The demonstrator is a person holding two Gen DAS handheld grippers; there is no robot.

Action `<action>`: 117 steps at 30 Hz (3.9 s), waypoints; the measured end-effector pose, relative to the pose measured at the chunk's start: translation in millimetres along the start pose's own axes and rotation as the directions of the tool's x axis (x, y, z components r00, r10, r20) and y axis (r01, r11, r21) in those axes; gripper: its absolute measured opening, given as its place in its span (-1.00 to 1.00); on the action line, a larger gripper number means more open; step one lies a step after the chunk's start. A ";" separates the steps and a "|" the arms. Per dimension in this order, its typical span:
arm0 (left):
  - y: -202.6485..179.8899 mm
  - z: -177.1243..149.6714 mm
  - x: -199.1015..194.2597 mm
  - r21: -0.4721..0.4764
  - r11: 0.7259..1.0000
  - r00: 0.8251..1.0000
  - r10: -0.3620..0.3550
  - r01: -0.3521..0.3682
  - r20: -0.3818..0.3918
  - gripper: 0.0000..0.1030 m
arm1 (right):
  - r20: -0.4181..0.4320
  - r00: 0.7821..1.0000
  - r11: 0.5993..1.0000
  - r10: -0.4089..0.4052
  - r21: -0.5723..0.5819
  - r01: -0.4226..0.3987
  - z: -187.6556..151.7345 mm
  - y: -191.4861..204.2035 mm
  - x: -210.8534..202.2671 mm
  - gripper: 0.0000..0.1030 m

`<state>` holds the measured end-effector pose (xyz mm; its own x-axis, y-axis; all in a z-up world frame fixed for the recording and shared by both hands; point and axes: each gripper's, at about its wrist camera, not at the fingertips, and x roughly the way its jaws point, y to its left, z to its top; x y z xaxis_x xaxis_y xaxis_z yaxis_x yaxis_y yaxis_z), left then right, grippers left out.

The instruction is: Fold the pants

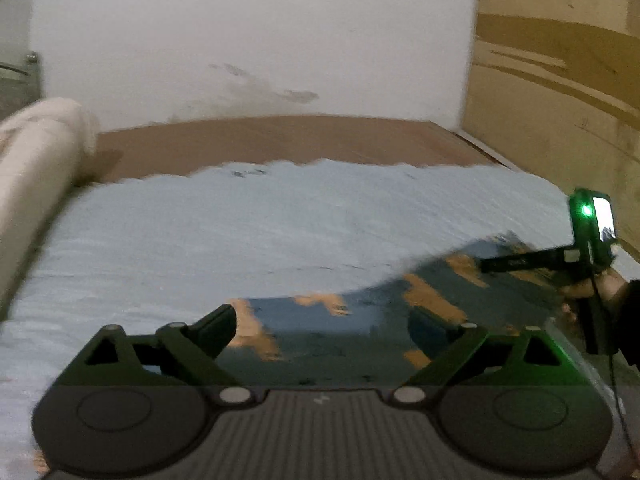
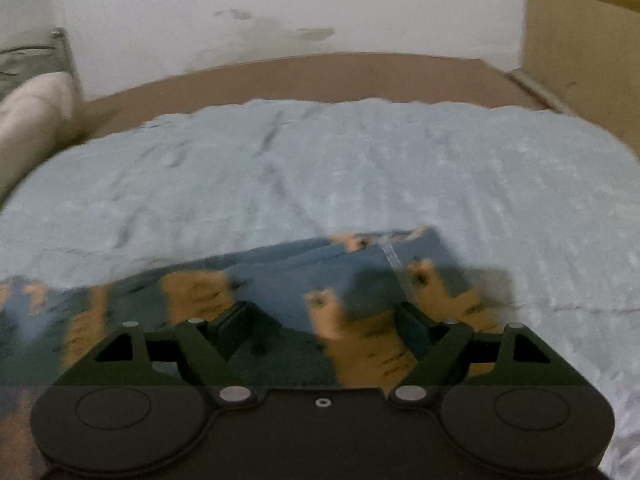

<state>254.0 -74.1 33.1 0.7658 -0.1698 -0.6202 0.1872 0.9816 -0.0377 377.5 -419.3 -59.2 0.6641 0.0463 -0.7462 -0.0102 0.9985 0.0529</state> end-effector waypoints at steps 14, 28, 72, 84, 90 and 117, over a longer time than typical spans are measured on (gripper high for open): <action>116.9 -51.4 -44.3 -0.112 0.944 0.949 0.302 -0.311 -0.089 0.99 | 0.130 0.979 0.972 0.157 -0.193 -0.130 -3.7 113.7 -32.2 0.98; 195.9 -116.5 -18.7 -0.342 0.908 0.970 0.221 -0.242 -0.100 0.94 | 0.025 0.928 0.893 0.371 -0.283 -0.350 -28.8 256.7 -23.4 0.98; 182.5 -89.9 -34.8 -0.333 0.890 0.950 0.283 -0.312 -0.134 0.75 | 0.092 0.981 0.946 0.169 -0.293 -0.135 -32.8 251.4 -19.1 0.99; 120.8 -61.2 -34.1 -0.216 0.938 0.962 0.259 -0.271 -0.082 0.97 | 0.066 0.971 0.924 0.230 -0.327 -0.197 -90.2 199.9 -85.9 0.99; 72.5 -48.8 -9.9 -0.143 0.970 0.979 0.188 -0.198 -0.077 0.99 | 0.022 0.982 0.952 0.186 -0.252 -0.175 -89.3 156.2 -74.0 0.99; -58.4 -48.8 97.3 0.044 0.999 0.978 0.030 -0.022 -0.209 0.99 | 0.032 0.986 0.973 -0.165 -0.156 0.168 -65.6 16.9 -83.5 0.99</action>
<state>287.6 -143.7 -63.4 0.6260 -0.1179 -0.7708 0.1974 0.9803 0.0104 272.8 -404.5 -39.5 0.6799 -0.1205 -0.7233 -0.0147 0.9840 -0.1777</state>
